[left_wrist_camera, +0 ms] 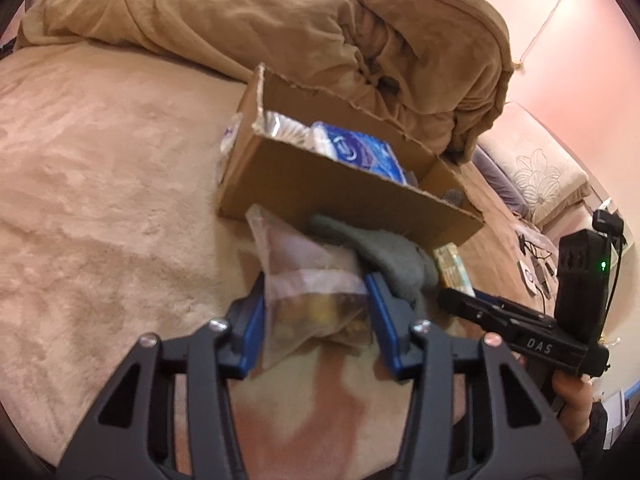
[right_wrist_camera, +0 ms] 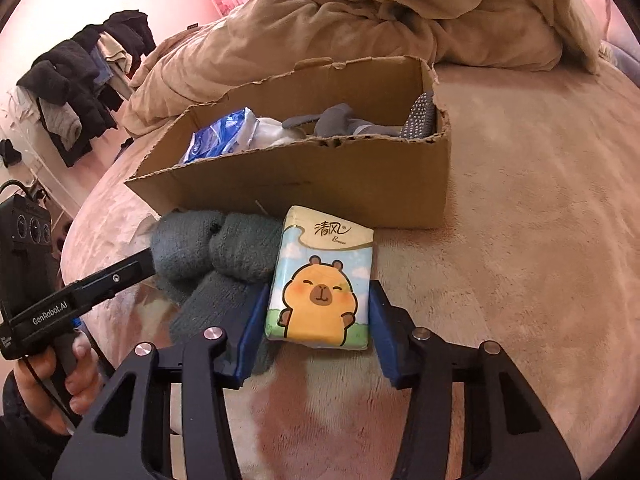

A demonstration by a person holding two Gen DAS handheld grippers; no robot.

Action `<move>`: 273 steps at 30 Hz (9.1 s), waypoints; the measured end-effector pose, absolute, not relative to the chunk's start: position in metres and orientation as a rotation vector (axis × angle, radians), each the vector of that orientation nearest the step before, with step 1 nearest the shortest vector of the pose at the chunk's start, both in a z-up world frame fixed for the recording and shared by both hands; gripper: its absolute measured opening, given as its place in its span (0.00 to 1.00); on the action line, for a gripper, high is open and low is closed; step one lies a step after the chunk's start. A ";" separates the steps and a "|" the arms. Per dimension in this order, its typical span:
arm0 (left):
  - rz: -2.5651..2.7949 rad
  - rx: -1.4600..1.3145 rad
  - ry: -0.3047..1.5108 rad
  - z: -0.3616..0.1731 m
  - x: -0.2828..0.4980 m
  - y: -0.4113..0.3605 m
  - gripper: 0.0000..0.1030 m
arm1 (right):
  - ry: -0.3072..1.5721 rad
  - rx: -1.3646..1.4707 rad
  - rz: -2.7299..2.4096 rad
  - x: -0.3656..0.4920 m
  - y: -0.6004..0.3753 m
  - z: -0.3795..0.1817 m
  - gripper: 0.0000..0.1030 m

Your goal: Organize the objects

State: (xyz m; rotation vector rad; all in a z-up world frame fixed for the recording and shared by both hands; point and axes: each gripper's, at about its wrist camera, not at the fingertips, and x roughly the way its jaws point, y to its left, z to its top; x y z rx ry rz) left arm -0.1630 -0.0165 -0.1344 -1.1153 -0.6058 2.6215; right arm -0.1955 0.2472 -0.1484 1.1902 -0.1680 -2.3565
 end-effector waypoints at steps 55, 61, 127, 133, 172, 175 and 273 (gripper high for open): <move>2.732 -0.785 -0.366 0.011 -0.187 0.055 0.47 | 0.053 0.782 -2.652 -0.197 0.263 -0.006 0.49; 2.713 -0.847 -0.373 -0.015 -0.219 0.061 0.47 | 0.071 0.868 -2.618 -0.247 0.260 -0.036 0.50; 2.839 -0.894 -0.208 -0.005 -0.097 0.015 0.86 | -0.087 0.844 -2.647 -0.125 0.282 -0.018 0.70; 2.852 -0.956 -0.219 -0.024 -0.093 0.001 0.86 | -0.043 0.868 -2.617 -0.109 0.267 -0.020 0.70; 2.770 -1.246 -0.266 -0.151 -0.155 -0.025 0.86 | -0.073 1.147 -2.372 -0.209 0.182 -0.144 0.70; 2.767 -1.252 -0.262 -0.153 -0.156 -0.023 0.86 | -0.090 1.158 -2.347 -0.213 0.178 -0.149 0.57; 2.912 -1.025 -0.313 -0.048 -0.174 -0.074 0.95 | 0.103 0.951 -2.542 -0.239 0.145 -0.048 0.68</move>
